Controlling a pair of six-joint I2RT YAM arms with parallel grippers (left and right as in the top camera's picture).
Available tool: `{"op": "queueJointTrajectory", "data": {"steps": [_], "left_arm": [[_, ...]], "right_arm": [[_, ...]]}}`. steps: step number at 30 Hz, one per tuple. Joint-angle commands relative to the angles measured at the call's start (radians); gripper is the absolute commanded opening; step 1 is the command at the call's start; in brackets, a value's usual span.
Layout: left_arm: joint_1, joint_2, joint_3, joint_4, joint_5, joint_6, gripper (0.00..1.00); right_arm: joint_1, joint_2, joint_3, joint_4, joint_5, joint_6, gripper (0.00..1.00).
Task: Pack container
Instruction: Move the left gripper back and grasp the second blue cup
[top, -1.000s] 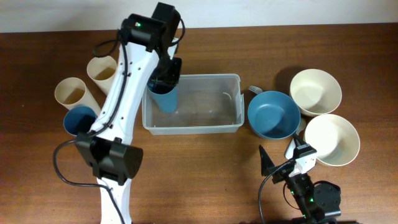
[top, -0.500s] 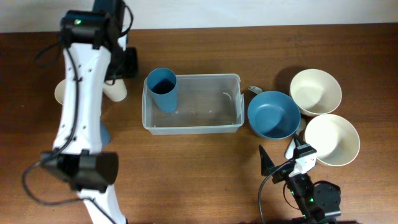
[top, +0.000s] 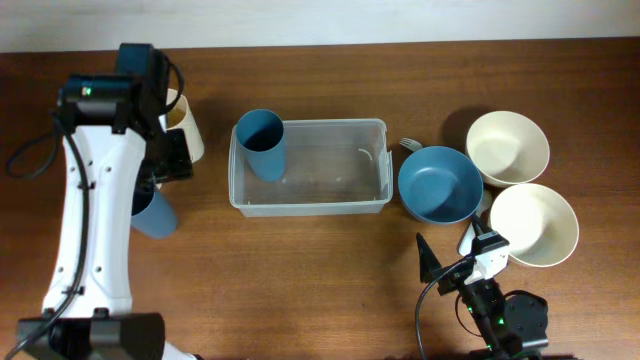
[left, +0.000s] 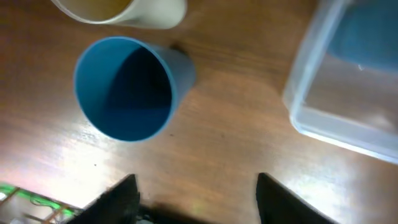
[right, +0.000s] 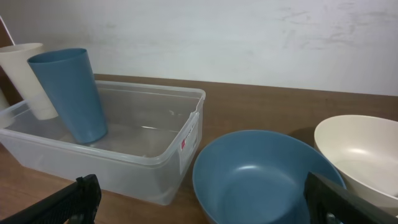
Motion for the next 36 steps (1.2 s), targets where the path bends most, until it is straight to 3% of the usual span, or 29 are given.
{"op": "queueJointTrajectory", "data": {"steps": [1, 12, 18, 22, 34, 36], "left_arm": [[0.042, -0.017, -0.077, 0.055, -0.041, -0.016, 0.65], [0.158, -0.017, -0.318, 0.288, -0.002, -0.016, 0.65], [0.169, -0.017, -0.352, 0.341, 0.026, -0.012, 0.65], [0.169, -0.016, -0.355, 0.355, 0.043, -0.006, 0.57], [0.162, -0.016, -0.484, 0.474, 0.069, -0.004, 0.57], [0.162, -0.016, -0.484, 0.477, 0.07, -0.004, 0.49]], "right_arm": [[0.007, -0.006, -0.009, 0.0, 0.003, 0.008, 0.99], [0.007, -0.007, -0.009, 0.0, 0.002, 0.008, 0.99], [0.007, -0.006, -0.009, 0.0, 0.002, 0.008, 0.99], [0.007, -0.007, -0.009, 0.0, 0.002, 0.008, 0.99], [0.007, -0.006, -0.009, 0.0, 0.003, 0.008, 0.99], [0.007, -0.006, -0.009, 0.0, 0.003, 0.008, 0.99]]}}
